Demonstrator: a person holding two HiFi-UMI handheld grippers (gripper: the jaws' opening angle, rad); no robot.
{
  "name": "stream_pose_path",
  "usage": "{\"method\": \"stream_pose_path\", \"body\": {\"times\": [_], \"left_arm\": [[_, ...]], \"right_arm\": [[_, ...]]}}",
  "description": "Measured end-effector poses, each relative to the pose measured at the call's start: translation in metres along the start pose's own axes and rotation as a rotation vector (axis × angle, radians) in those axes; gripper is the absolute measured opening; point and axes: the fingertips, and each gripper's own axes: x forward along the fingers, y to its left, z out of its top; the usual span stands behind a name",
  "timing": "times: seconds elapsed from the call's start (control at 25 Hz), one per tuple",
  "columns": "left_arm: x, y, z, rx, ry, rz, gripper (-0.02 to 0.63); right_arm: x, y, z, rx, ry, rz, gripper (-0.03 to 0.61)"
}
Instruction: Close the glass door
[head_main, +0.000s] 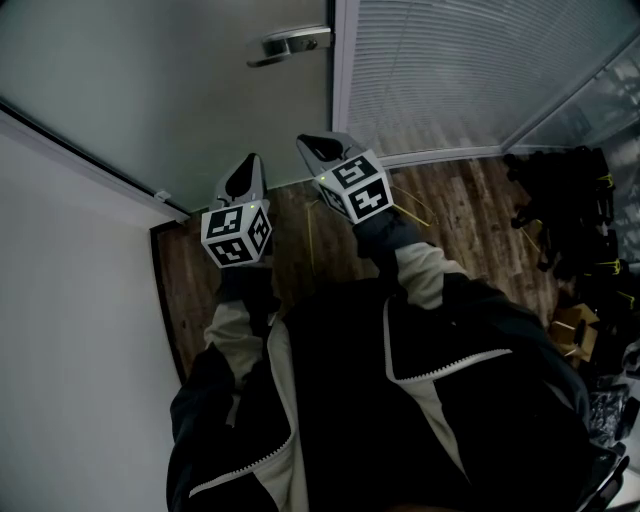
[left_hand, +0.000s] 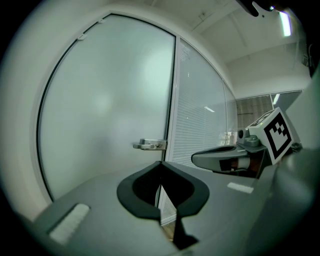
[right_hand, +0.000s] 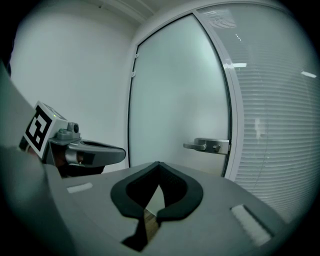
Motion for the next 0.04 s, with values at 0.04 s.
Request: {"method": "stream_pose_path", "body": {"times": [0.04], "left_arm": [[-0.0003, 0.0005, -0.0003, 0.001, 0.0, 0.0, -0.002]], "right_arm": [[0.0008, 0.0009, -0.0003, -0.003, -0.003, 0.001, 0.002]]}}
